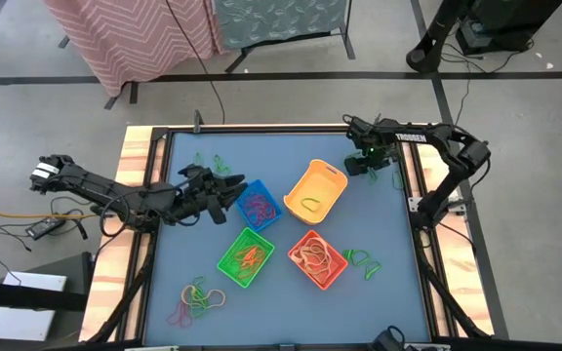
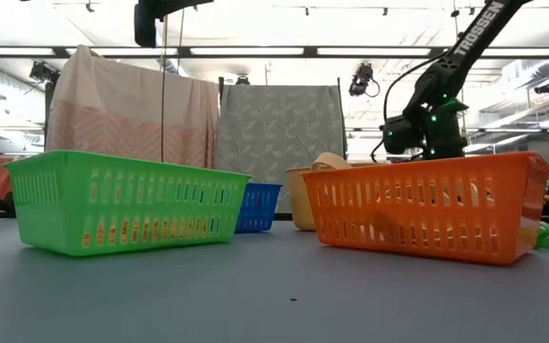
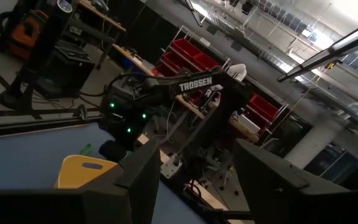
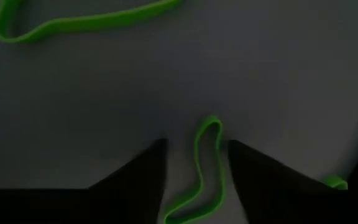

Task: Sort rubber bands into baskets
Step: Put the green rubber band into the yellow bin

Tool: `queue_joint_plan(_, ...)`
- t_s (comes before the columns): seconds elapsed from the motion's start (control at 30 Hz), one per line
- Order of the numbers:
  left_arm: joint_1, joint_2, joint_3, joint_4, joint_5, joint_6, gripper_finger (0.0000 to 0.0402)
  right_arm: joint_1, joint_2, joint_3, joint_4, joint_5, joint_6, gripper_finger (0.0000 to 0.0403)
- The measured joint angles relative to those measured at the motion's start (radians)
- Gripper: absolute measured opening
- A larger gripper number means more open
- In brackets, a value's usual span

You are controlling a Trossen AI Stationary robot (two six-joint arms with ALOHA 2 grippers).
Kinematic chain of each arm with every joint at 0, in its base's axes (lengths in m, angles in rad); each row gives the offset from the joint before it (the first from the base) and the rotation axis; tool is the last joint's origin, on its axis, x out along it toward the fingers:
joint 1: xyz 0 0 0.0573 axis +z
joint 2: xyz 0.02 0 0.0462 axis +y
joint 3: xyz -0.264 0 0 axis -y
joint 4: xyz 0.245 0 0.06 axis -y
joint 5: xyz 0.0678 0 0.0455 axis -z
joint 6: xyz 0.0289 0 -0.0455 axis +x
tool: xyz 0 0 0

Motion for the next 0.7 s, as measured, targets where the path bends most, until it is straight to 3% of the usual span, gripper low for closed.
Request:
queue_joint_plan(0.2,0.0,0.0,0.0,0.027,-0.01,0.0,0.0206,0.0,-0.003,-0.003,-0.027,-0.006,-0.044,0.002)
queue_joint_plan(0.33,0.0,0.0,0.0,0.045,-0.01,0.0,0.0206,-0.001,-0.072,-0.011,-0.057,-0.009,-0.059,0.001)
queue_joint_plan(0.5,0.0,0.0,0.0,0.044,-0.01,0.0,0.0206,0.002,-0.281,-0.009,-0.08,-0.012,-0.07,0.0006)
queue_joint_plan(0.7,0.0,0.0,0.0,0.043,-0.01,0.009,0.0206,0.087,-0.571,-0.007,0.011,-0.144,0.051,0.0003)
